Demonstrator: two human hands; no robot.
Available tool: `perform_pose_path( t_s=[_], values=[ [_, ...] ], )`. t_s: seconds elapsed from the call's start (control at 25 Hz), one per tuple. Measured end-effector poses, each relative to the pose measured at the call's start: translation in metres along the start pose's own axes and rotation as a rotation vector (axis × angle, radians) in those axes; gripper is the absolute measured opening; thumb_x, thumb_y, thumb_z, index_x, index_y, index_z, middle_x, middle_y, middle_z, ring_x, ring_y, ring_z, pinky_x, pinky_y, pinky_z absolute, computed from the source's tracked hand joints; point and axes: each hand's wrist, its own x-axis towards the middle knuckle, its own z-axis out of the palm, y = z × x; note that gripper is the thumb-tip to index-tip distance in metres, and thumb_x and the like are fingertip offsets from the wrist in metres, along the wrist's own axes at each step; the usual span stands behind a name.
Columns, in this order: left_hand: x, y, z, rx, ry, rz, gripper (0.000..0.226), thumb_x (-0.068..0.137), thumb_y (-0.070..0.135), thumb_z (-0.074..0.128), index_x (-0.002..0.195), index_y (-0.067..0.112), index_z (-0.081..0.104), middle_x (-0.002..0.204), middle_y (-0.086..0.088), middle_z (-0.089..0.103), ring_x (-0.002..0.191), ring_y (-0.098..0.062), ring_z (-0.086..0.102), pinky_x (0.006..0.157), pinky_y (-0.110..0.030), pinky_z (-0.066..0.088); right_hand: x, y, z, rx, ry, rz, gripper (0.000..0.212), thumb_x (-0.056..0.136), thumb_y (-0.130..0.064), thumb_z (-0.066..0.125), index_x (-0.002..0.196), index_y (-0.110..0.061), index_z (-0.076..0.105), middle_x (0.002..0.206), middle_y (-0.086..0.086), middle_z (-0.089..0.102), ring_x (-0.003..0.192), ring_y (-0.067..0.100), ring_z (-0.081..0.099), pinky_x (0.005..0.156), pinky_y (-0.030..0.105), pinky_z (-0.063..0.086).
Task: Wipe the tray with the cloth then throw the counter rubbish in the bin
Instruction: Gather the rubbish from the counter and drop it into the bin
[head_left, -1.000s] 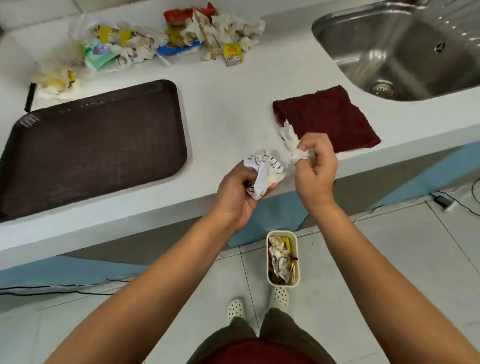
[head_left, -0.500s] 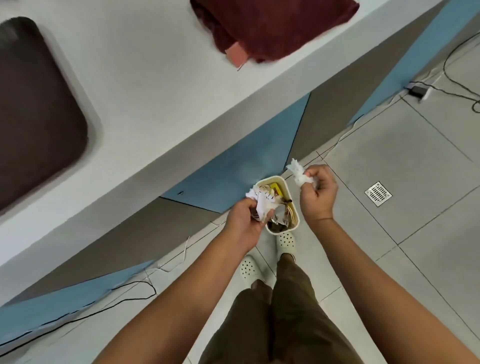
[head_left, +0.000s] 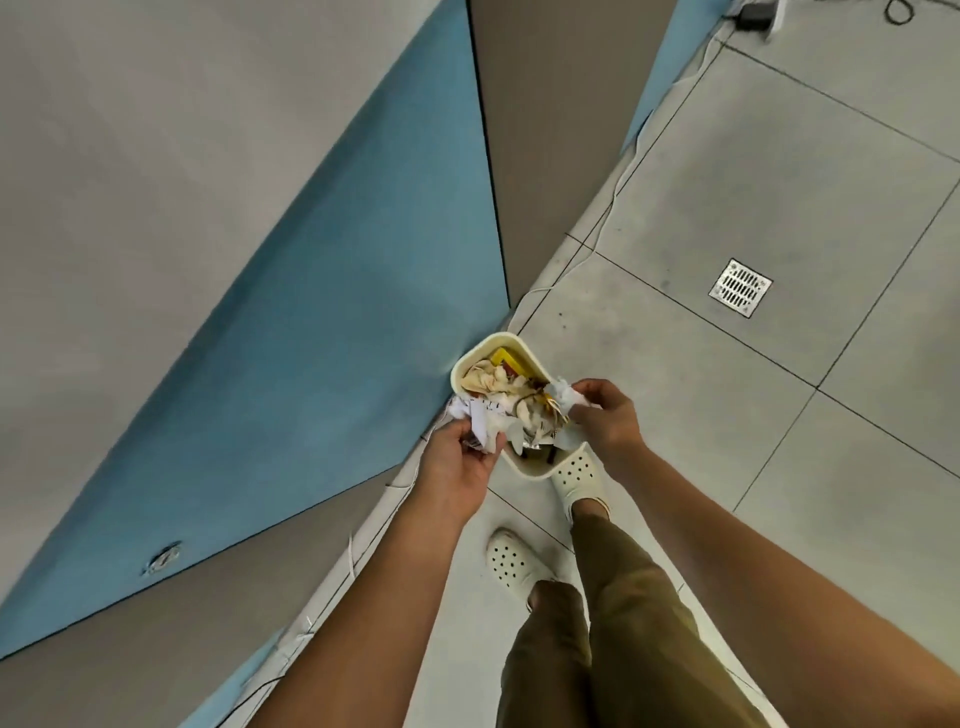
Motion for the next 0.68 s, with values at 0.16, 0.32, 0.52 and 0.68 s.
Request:
perform_pose_path(
  t_s=[0.16,0.32,0.52,0.68],
  values=[
    [0.056,-0.004,0.010,0.109,0.007,0.009,0.037,0.096,0.004,0.036,0.131,0.002,0.048,0.088,-0.009,0.060,0.079,-0.019,0.058,0.075,-0.027,0.049,0.040,0.025,0.005,-0.136,-0.034,-0.026,0.027,0.077,0.007,0.063,0.093,-0.014,0.056,0.092,0.002,0.055,0.079,0.018,0.051,0.062,0.021,0.043],
    [0.100,-0.007,0.018,0.165,-0.005,0.011,0.035,0.095,0.000,0.037,0.128,0.001,0.051,0.088,-0.009,0.061,0.079,-0.019,0.058,0.076,-0.027,0.048,0.068,0.044,0.020,-0.318,-0.088,-0.107,0.027,0.078,0.004,0.062,0.097,-0.015,0.061,0.101,0.002,0.055,0.086,0.020,0.051,0.072,0.024,0.039],
    [0.156,-0.015,0.013,0.278,0.031,-0.018,0.038,0.096,0.005,0.042,0.133,0.003,0.047,0.079,-0.007,0.057,0.080,-0.019,0.059,0.082,-0.029,0.047,0.099,0.070,0.037,-0.502,-0.162,-0.152,0.043,0.085,-0.011,0.058,0.126,-0.023,0.052,0.125,0.007,0.054,0.109,0.029,0.054,0.091,0.033,0.046],
    [0.171,-0.033,-0.018,0.538,0.116,-0.121,0.042,0.097,0.016,0.043,0.139,0.015,0.040,0.139,-0.007,0.047,0.131,-0.026,0.042,0.106,-0.039,0.034,0.092,0.094,0.023,-0.626,-0.148,-0.074,0.048,0.089,-0.005,0.046,0.134,-0.021,0.046,0.135,0.008,0.049,0.116,0.028,0.051,0.092,0.026,0.042]
  ],
)
